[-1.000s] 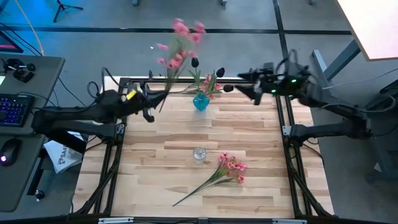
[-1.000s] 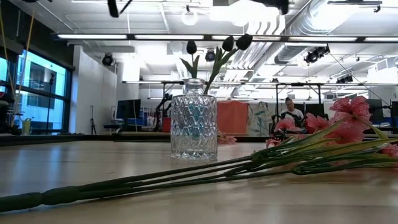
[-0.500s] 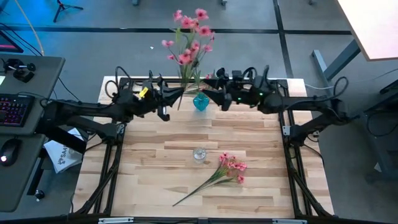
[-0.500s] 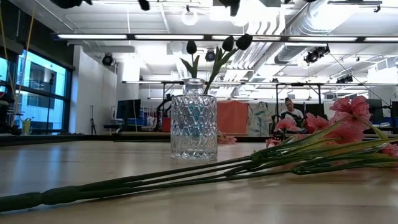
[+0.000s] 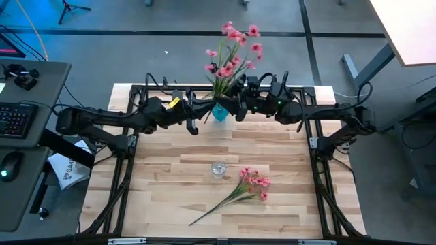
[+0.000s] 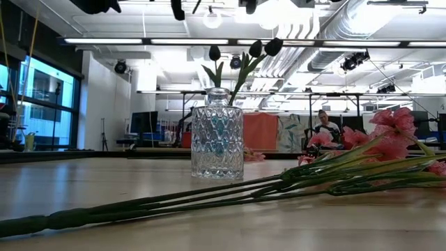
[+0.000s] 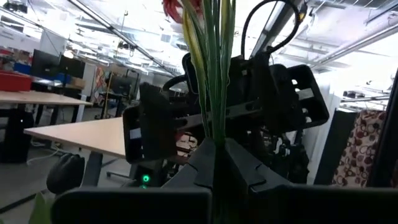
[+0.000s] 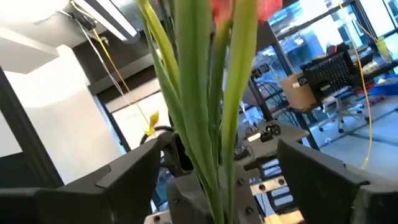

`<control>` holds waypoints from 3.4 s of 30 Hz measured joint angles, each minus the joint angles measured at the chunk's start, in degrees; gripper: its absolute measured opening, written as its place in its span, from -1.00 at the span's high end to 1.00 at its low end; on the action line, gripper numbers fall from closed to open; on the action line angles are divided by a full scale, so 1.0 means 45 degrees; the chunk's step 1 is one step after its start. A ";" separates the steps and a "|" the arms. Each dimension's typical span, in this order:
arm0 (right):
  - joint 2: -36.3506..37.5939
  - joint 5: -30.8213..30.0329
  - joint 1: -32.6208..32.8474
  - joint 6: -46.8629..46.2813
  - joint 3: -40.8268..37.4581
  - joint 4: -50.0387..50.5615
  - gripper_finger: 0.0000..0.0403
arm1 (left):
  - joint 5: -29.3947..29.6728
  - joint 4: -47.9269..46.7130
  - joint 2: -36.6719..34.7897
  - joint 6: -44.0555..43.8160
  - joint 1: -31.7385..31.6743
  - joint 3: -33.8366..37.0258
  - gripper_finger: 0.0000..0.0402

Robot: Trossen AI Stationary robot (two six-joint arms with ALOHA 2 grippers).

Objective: Sort flowers into vase by color
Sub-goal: Put the middle pink flower into the transparent vase

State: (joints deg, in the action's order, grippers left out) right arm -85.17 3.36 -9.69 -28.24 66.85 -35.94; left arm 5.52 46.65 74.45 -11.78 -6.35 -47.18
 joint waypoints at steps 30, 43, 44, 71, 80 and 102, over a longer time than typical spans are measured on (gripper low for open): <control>-0.0005 -0.0263 -0.0010 0.0051 -0.0005 0.0495 0.90 | -0.0267 -0.0012 0.0298 -0.0026 -0.0590 -0.0003 1.00; 0.1051 0.0592 -0.0544 0.0576 -0.0019 0.1989 0.99 | -0.0212 -0.3891 -0.1252 -0.0090 -0.0885 0.0000 0.56; 0.1302 0.0699 -0.0588 0.0737 0.0005 0.2367 0.99 | -0.0190 -0.4777 -0.1682 -0.0011 -0.0982 0.0000 0.49; -0.0884 0.3917 0.2310 0.0407 -0.2344 -0.0524 1.00 | 0.1879 -0.3121 -0.7390 -0.2990 0.1172 0.5984 0.24; -0.0904 -0.1535 0.3854 0.1964 -0.2584 0.0709 1.00 | 0.2179 -0.3419 -0.7619 -0.1264 0.1460 0.5981 0.24; -0.0889 -0.3708 0.4609 0.3157 -0.2565 0.2126 1.00 | 0.2442 -0.3449 -0.7444 -0.1821 0.1545 0.5979 0.24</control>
State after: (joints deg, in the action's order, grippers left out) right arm -89.17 -13.33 11.05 -14.03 55.30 -26.38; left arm 16.51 31.14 40.95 -19.98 0.60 -20.27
